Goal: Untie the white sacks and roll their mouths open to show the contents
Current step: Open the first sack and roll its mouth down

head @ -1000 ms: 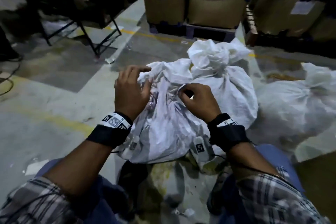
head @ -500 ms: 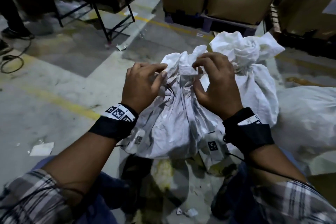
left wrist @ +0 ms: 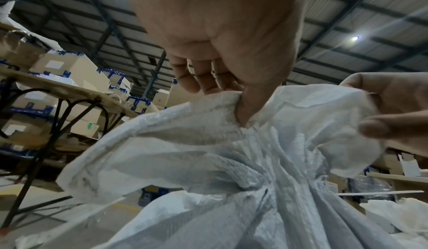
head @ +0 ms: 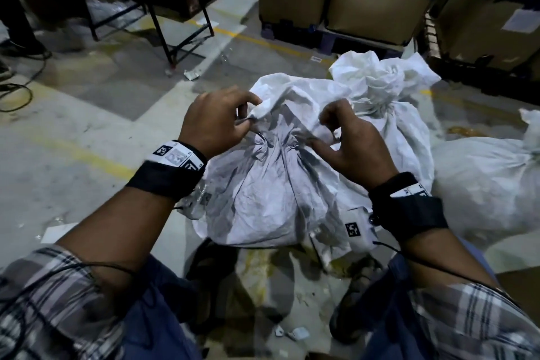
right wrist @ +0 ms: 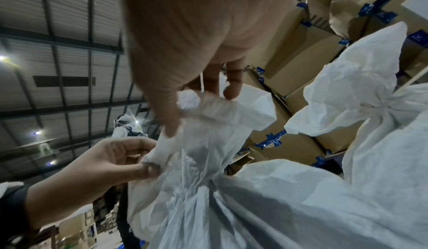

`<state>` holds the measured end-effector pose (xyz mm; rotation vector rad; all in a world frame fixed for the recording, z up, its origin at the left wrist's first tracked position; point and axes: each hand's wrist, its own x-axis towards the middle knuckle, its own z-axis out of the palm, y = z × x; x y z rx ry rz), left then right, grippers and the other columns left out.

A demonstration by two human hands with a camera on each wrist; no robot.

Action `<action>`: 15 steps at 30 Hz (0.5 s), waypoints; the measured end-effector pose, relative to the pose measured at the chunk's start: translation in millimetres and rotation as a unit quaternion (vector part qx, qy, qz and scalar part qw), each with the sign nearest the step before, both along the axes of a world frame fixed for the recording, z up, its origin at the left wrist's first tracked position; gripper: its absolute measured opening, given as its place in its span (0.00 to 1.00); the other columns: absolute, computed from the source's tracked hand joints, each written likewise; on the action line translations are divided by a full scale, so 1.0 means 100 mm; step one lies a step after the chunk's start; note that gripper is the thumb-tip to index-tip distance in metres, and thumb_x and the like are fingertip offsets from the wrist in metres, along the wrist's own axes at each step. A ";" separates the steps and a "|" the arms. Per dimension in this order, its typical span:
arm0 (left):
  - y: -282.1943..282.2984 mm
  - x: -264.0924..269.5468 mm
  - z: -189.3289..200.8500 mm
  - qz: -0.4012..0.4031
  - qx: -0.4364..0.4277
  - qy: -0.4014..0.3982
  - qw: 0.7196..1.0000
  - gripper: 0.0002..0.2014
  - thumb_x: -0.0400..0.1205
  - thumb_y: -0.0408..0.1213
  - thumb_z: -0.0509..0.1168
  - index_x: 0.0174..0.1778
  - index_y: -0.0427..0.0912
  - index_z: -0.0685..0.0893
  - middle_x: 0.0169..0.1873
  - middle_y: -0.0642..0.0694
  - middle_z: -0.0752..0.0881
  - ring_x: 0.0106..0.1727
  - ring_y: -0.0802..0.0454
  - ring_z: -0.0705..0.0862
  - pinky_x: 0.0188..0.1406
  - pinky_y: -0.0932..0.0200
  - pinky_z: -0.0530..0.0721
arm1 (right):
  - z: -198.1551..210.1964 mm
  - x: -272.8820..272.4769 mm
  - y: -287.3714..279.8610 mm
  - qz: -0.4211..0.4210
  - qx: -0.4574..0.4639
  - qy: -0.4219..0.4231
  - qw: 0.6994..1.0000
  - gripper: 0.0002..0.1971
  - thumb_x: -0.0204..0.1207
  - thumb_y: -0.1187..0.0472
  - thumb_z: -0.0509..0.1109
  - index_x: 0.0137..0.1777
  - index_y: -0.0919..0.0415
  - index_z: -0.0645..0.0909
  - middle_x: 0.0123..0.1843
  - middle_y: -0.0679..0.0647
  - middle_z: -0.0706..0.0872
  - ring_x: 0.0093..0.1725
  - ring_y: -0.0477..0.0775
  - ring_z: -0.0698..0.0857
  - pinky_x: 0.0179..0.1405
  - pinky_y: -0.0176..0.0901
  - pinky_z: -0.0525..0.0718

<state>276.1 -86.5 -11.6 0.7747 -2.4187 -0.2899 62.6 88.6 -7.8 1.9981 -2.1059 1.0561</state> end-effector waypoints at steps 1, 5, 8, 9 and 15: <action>-0.01 0.02 0.02 0.003 -0.009 0.008 1.000 0.16 0.73 0.37 0.72 0.56 0.56 0.87 0.40 0.56 0.82 0.42 0.48 0.84 0.38 0.50 0.82 | 0.03 -0.01 0.02 0.013 0.003 -0.005 1.000 0.25 0.73 0.42 0.78 0.58 0.54 0.72 0.41 0.46 0.82 0.36 0.53 0.83 0.33 0.53 0.83; -0.05 0.09 0.11 0.026 -0.068 0.050 0.996 0.14 0.76 0.35 0.67 0.54 0.56 0.85 0.53 0.52 0.80 0.39 0.50 0.81 0.32 0.60 0.69 | 0.09 -0.01 0.08 0.064 0.027 -0.027 0.997 0.27 0.77 0.35 0.72 0.67 0.50 0.73 0.43 0.41 0.85 0.36 0.44 0.86 0.36 0.50 0.86; -0.05 0.14 0.12 0.014 -0.084 0.068 0.994 0.14 0.77 0.32 0.64 0.54 0.52 0.82 0.63 0.51 0.83 0.49 0.48 0.85 0.34 0.56 0.76 | 0.08 0.03 0.05 0.064 0.044 -0.003 0.997 0.27 0.74 0.37 0.76 0.69 0.46 0.77 0.53 0.40 0.88 0.35 0.42 0.87 0.38 0.50 0.87; -0.04 0.16 0.12 0.008 -0.080 0.070 0.994 0.13 0.77 0.32 0.62 0.55 0.52 0.80 0.60 0.49 0.86 0.51 0.44 0.86 0.37 0.52 0.81 | 0.07 0.05 0.04 0.067 0.050 0.016 0.996 0.29 0.73 0.38 0.78 0.71 0.46 0.78 0.56 0.40 0.87 0.34 0.42 0.87 0.40 0.50 0.87; 0.01 0.23 0.08 0.006 -0.074 0.077 0.994 0.10 0.78 0.28 0.59 0.52 0.43 0.78 0.42 0.40 0.85 0.43 0.36 0.81 0.40 0.44 0.78 | 0.06 0.07 0.04 0.052 0.063 0.113 0.990 0.29 0.75 0.51 0.79 0.77 0.48 0.78 0.59 0.46 0.87 0.40 0.47 0.83 0.37 0.48 0.85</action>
